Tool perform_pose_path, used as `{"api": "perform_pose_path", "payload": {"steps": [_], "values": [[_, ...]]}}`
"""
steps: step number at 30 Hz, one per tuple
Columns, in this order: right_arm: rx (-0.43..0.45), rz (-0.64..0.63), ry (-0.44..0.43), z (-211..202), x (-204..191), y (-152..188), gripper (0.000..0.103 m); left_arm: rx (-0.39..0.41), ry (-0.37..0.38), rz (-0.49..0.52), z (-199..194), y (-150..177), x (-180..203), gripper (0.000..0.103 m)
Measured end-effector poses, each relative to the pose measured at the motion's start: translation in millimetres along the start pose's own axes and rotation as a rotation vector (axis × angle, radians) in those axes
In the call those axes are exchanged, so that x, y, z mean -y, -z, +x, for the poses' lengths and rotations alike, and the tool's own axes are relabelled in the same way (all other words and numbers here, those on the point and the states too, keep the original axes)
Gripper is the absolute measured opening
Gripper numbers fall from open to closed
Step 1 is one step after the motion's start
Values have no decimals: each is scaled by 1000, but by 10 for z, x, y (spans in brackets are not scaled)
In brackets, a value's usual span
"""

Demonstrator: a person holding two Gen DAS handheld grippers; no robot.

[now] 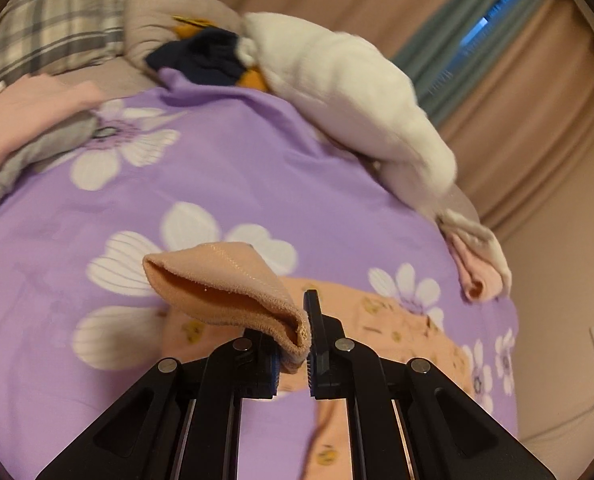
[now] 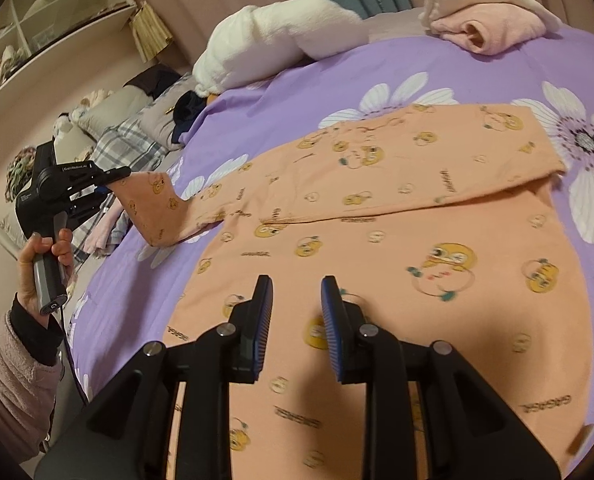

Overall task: Fold small clothes
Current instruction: 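Fold the held sleeve across the garment body, open the left tool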

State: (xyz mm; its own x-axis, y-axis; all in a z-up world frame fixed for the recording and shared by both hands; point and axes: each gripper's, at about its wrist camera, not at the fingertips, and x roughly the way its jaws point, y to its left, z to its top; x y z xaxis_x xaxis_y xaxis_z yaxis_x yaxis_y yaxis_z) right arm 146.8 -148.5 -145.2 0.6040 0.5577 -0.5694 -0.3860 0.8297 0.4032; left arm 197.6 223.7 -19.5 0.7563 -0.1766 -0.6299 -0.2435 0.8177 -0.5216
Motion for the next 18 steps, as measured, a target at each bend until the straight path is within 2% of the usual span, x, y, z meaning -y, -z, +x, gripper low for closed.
{"api": "perform_pose_path", "payload": {"steps": [6, 11, 15, 18], "values": [[27, 46, 6, -192, 279, 40, 26, -50, 29, 104, 232, 245, 573, 8], [51, 98, 13, -346, 493, 81, 26, -103, 26, 212, 510, 555, 1068, 8], [70, 125, 21, -477, 630, 129, 26, -162, 32, 258, 735, 794, 1329, 8], [71, 139, 28, -538, 698, 147, 27, -197, 59, 235, 823, 900, 1368, 8]]}}
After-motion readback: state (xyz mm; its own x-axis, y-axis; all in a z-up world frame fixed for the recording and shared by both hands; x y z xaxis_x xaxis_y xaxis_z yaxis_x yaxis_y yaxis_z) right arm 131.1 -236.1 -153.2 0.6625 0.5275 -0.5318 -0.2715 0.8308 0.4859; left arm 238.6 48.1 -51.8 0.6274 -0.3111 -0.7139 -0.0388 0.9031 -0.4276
